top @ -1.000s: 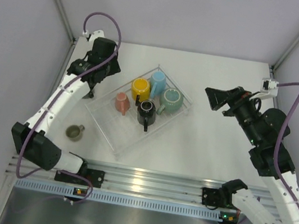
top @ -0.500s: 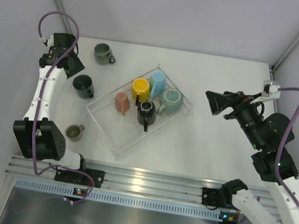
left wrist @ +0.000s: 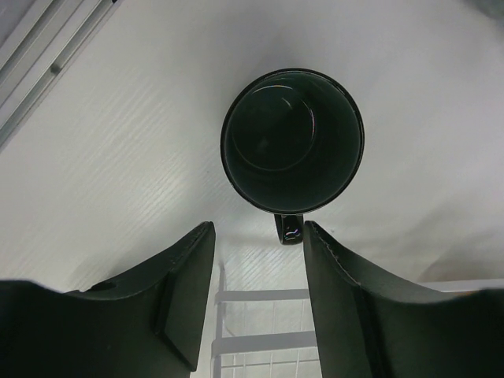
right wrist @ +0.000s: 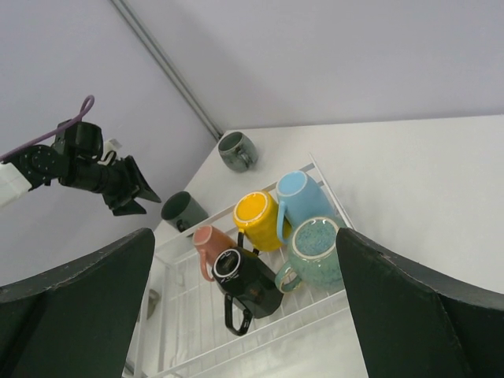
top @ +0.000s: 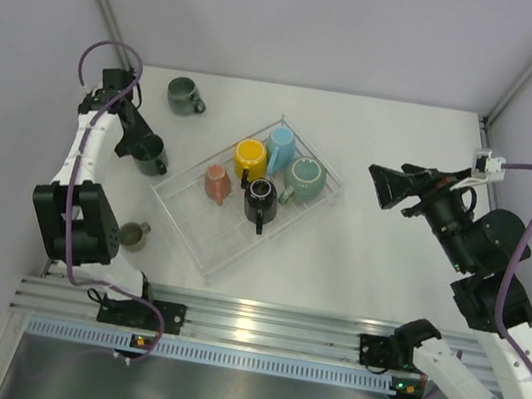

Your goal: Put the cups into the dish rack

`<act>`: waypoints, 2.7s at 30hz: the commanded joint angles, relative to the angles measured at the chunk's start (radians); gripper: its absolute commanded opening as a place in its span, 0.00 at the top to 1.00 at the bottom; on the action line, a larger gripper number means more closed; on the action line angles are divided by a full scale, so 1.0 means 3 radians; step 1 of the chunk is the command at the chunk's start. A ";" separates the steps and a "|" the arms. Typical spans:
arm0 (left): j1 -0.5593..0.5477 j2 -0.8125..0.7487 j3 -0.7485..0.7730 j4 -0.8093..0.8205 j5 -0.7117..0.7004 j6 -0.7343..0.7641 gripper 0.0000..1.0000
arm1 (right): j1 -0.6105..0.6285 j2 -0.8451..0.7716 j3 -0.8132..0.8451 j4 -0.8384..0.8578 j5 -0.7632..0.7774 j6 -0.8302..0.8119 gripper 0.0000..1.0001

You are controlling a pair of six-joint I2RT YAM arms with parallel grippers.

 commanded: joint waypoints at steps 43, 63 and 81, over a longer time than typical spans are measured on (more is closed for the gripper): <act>0.0257 0.0862 0.0178 0.0335 0.0186 -0.0173 1.00 | 0.0053 0.0205 0.0106 0.0037 -0.0206 0.0062 0.01; 0.0262 -0.0094 0.0267 0.1407 0.2204 -0.0377 1.00 | 0.0058 0.0936 0.0602 0.0359 -0.0758 0.0230 0.03; -0.0085 -0.0922 -0.1017 0.4256 0.3448 -0.2412 1.00 | 0.0671 0.2577 0.1389 0.1944 -0.1668 0.0700 0.10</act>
